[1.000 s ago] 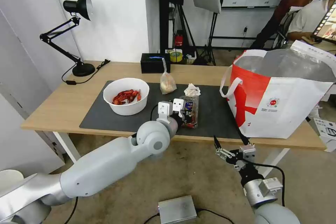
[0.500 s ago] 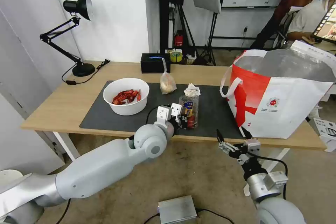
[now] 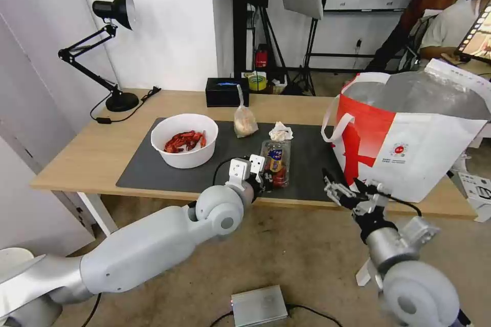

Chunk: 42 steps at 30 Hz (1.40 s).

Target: Pick up the trash from the table and place it into the takeout bag.

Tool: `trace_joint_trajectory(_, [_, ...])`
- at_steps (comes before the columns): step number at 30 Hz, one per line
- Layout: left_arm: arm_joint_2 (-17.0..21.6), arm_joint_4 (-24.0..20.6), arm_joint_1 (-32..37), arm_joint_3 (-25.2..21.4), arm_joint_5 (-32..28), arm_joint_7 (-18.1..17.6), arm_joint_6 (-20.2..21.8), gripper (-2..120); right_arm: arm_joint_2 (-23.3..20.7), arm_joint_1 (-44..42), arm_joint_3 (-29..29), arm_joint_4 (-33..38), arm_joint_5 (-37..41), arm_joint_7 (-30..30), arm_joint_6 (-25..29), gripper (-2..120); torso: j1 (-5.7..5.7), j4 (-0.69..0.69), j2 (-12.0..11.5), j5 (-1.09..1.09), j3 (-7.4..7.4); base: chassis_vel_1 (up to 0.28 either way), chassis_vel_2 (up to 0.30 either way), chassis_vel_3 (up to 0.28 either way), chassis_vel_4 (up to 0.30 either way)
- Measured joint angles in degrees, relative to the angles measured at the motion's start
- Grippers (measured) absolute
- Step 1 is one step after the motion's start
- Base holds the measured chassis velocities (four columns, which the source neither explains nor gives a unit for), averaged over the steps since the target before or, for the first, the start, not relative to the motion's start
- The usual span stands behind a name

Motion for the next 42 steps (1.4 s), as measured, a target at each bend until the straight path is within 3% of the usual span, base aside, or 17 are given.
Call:
trace_joint_trajectory(14, [0.79,-0.2,0.02,0.19,-0.09,-0.44,-0.29,0,-3.34,9.72,-1.88,-0.89,20.75,7.46,-3.53,100,0.0,0.0,0.0,0.0,0.0,0.0,0.0,0.0,0.0])
trace_joint_trajectory(18, [1.67,-0.75,-0.02,0.2,-0.3,-0.73,-0.48,0,-3.21,20.87,-7.54,-4.79,29.91,16.25,-6.86,100,0.0,0.0,0.0,-0.01,0.0,0.0,0.0,0.0,0.0])
trace_joint_trajectory(31, [1.11,-0.9,0.02,0.64,-0.43,-1.95,-0.59,0,-1.39,33.4,-12.64,-12.33,36.79,25.04,-13.17,100,0.0,-0.01,0.0,0.0,0.01,0.0,0.0,0.0,0.0])
trace_joint_trajectory(42, [1.59,-1.01,-0.06,0.84,-0.43,-2.09,-0.67,0,2.58,38.16,-14.37,-16.97,43.11,29.7,-18.28,100,0.0,0.0,0.0,0.0,0.0,0.0,0.0,0.0,0.0])
